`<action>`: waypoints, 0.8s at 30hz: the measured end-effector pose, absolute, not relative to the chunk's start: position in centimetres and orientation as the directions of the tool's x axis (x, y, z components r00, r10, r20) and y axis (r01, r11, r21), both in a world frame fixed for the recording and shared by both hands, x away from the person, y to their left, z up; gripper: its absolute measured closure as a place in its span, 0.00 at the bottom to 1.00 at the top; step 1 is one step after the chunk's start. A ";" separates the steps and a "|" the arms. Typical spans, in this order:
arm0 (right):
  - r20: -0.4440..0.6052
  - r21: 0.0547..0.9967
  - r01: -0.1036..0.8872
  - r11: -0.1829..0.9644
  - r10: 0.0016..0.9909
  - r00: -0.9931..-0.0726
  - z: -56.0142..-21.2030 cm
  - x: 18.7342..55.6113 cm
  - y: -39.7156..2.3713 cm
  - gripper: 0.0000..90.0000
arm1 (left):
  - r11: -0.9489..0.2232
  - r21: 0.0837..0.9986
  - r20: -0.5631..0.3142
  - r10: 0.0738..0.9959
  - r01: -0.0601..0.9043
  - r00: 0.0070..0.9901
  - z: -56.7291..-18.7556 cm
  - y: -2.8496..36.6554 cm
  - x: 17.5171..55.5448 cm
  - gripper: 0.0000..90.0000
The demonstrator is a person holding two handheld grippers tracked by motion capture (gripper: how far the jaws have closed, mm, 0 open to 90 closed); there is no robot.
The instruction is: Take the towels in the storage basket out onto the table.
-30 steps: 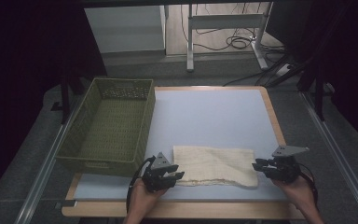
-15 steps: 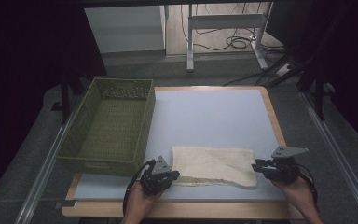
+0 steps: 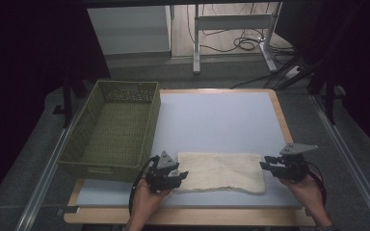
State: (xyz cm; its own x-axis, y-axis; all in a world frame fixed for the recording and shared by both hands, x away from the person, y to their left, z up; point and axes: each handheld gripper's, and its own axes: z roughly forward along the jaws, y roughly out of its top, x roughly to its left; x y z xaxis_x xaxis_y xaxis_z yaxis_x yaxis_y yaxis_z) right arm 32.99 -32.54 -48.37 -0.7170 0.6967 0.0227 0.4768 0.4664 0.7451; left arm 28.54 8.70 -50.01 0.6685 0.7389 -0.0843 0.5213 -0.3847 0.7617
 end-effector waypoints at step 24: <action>-0.012 0.668 0.532 0.520 0.723 -0.691 -50.4 37.5 -31.3 0.96 | -0.344 0.701 -0.144 0.789 0.624 0.597 -53.0 8.4 34.6 0.93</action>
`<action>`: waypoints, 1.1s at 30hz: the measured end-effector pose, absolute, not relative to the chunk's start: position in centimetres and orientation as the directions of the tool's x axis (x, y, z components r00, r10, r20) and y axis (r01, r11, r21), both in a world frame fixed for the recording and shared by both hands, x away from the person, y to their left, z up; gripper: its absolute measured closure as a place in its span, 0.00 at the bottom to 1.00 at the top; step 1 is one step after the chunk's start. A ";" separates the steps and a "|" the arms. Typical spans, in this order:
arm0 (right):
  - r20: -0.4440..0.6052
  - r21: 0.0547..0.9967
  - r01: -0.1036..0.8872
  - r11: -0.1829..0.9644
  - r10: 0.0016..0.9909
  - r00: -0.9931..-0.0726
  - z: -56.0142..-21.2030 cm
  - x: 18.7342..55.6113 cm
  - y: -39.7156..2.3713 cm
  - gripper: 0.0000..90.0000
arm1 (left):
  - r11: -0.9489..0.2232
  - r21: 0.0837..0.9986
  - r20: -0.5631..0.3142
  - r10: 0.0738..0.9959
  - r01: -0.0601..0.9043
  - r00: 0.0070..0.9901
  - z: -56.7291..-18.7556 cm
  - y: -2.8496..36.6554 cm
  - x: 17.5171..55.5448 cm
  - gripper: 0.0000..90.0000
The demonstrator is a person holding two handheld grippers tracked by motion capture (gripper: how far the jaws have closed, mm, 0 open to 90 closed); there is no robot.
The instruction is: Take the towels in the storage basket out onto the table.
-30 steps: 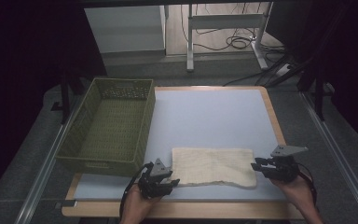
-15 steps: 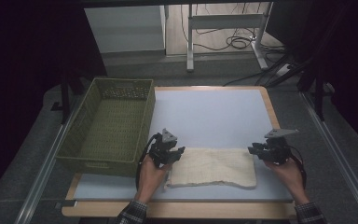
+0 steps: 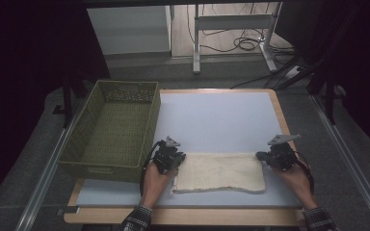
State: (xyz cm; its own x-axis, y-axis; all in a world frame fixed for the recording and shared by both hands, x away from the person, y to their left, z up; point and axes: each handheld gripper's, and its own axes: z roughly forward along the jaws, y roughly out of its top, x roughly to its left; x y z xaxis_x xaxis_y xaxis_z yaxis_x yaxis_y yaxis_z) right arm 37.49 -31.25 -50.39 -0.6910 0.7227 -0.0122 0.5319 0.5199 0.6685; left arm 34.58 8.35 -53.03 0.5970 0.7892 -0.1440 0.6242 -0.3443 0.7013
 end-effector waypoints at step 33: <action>0.008 0.716 0.549 0.432 0.782 -0.624 -48.8 39.6 -33.4 0.51 | -0.391 0.730 -0.063 0.777 0.560 0.626 -54.3 6.9 36.3 0.32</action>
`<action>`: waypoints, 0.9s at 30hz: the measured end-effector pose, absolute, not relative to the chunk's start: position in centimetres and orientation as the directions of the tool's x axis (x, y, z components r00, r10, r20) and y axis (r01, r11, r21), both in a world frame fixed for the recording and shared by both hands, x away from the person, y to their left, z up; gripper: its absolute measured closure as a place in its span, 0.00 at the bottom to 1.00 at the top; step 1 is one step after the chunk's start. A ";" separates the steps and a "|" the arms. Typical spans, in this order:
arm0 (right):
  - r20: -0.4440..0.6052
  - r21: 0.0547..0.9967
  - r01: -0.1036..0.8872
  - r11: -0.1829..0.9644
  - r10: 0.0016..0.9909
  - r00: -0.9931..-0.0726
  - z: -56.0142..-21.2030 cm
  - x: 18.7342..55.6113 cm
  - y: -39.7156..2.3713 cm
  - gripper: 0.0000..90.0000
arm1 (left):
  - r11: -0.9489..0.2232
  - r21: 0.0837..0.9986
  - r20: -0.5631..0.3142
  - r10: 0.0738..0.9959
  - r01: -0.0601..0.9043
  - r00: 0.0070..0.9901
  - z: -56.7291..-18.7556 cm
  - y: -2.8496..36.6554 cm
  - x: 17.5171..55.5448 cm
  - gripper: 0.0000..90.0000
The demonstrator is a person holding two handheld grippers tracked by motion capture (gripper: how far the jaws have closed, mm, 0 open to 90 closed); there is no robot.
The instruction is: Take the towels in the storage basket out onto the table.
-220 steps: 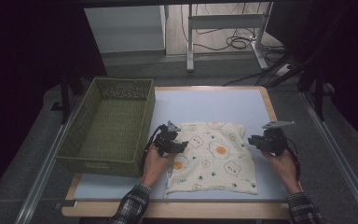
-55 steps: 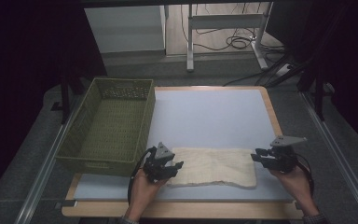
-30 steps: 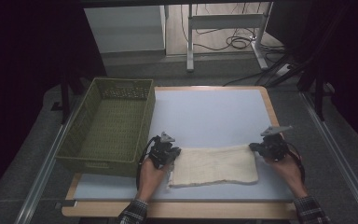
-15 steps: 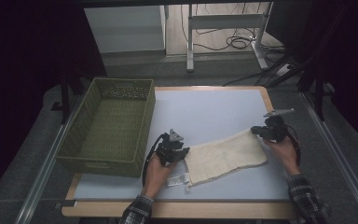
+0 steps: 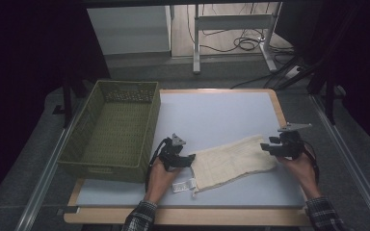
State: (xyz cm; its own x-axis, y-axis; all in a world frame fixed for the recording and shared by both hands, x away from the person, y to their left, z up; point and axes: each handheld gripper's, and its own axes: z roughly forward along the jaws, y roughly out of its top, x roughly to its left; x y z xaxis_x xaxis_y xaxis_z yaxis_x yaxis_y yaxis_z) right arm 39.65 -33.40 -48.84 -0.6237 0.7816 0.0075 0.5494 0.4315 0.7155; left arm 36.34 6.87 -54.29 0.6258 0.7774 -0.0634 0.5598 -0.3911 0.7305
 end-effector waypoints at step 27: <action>0.093 0.720 0.418 0.554 0.520 -0.849 -51.0 32.7 -24.0 0.57 | -0.383 0.737 -0.069 0.777 0.557 0.625 -54.5 6.9 36.3 0.32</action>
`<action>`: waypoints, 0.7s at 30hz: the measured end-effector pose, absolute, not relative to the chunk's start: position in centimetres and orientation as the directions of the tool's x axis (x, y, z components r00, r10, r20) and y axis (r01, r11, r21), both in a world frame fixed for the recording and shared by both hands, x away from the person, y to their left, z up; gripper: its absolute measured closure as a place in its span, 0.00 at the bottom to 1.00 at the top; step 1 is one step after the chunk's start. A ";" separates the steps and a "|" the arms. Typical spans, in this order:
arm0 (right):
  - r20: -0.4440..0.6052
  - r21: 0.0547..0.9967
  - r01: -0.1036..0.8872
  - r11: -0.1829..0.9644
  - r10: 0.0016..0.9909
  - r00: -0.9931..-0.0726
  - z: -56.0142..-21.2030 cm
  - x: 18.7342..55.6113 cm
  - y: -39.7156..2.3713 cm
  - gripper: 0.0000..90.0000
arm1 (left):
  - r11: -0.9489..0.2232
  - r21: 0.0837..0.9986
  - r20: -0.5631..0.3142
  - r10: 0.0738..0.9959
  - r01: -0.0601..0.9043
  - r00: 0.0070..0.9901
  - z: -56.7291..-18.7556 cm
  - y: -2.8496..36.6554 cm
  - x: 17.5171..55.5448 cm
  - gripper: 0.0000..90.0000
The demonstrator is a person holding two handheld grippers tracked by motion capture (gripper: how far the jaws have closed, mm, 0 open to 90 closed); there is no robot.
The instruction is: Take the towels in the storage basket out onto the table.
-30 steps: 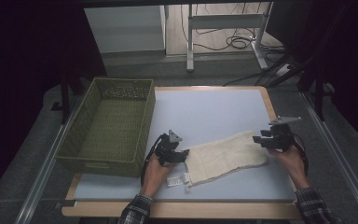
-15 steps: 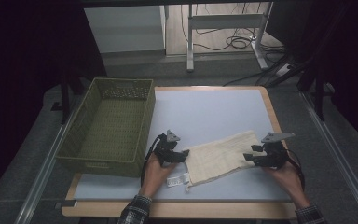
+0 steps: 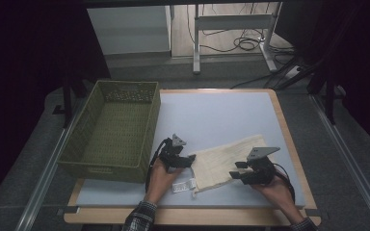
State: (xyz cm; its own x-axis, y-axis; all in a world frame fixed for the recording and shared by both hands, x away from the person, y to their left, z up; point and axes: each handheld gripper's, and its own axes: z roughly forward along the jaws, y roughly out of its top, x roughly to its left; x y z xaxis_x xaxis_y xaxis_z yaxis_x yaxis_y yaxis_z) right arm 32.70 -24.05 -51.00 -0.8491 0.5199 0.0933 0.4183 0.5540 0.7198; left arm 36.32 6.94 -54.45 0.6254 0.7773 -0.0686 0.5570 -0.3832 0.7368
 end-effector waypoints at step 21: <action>0.142 0.691 0.324 0.646 0.318 -0.937 -52.0 29.8 -14.4 0.67 | -0.384 0.736 -0.067 0.778 0.557 0.625 -54.4 6.9 36.3 0.32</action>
